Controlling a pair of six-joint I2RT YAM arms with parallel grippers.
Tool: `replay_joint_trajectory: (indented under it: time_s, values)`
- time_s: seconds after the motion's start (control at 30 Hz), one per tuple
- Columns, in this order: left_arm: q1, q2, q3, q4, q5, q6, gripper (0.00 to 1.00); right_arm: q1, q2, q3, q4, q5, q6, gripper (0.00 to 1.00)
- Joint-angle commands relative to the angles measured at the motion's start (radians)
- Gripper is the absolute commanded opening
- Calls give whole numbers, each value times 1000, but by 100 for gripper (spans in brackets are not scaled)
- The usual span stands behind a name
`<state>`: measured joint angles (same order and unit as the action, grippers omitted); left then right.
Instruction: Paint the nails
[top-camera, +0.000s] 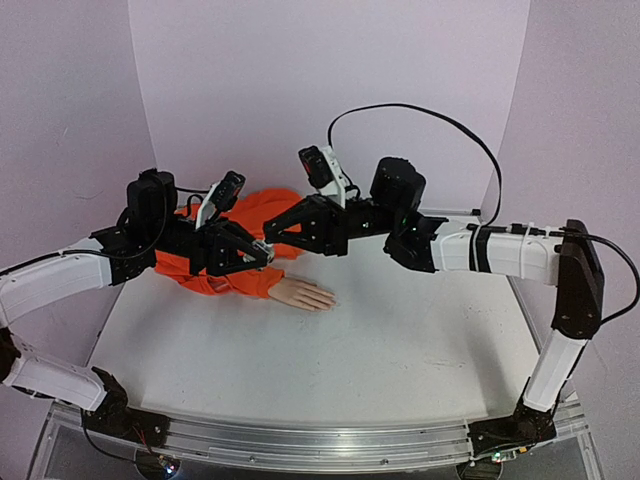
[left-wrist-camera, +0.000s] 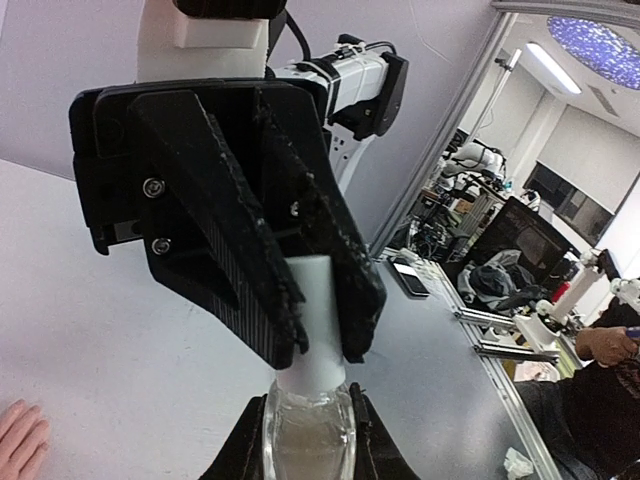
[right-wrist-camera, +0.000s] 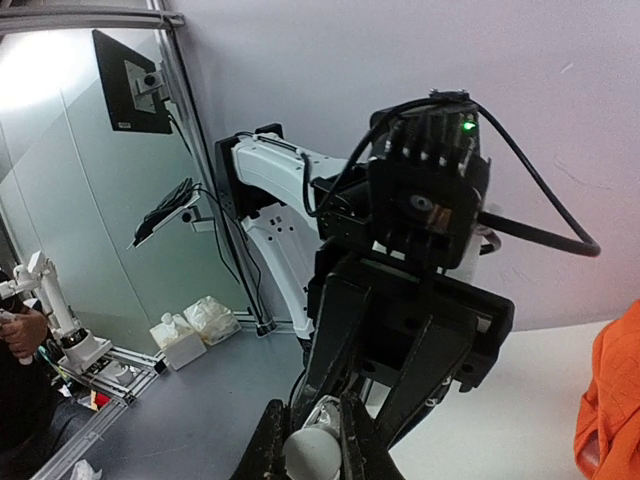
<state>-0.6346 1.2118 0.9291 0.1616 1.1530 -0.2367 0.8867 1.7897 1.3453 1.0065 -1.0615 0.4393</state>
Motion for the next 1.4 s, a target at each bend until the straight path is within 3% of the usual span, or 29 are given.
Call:
replay_joint_trajectory:
  time_s: [0.0, 0.07, 0.17, 0.3, 0.4, 0.47, 0.67, 0.9, 1.17, 1.37]
  values:
    - [32, -1, 75, 153, 58, -26, 0, 20, -32, -23, 25, -187, -30, 0]
    - [32, 1, 66, 153, -2, -12, 0, 17, -37, -27, 21, -117, -29, 6]
    - [32, -5, 34, 152, -145, 20, 0, -4, -55, -28, -55, 81, -24, 36]
    - [30, -53, -38, 118, -485, 115, 0, -65, -82, -61, -142, 287, 34, 59]
    - [14, -76, -47, 27, -796, 198, 0, -83, -110, -97, -180, 381, 64, 67]
    - [-4, -88, -55, 0, -927, 268, 0, -83, -106, -89, -215, 426, 98, 69]
    - [-54, -77, -61, -2, -1041, 352, 0, -58, -25, 7, -218, 496, 226, 67]
    - [-117, -77, -69, -8, -1093, 393, 0, -21, 68, 130, -207, 520, 268, 58]
    - [-144, -81, -75, -13, -1105, 408, 0, -2, 130, 199, -204, 519, 290, 36]
    - [-148, -83, -72, -16, -1092, 393, 0, -2, 125, 184, -198, 514, 299, 3]
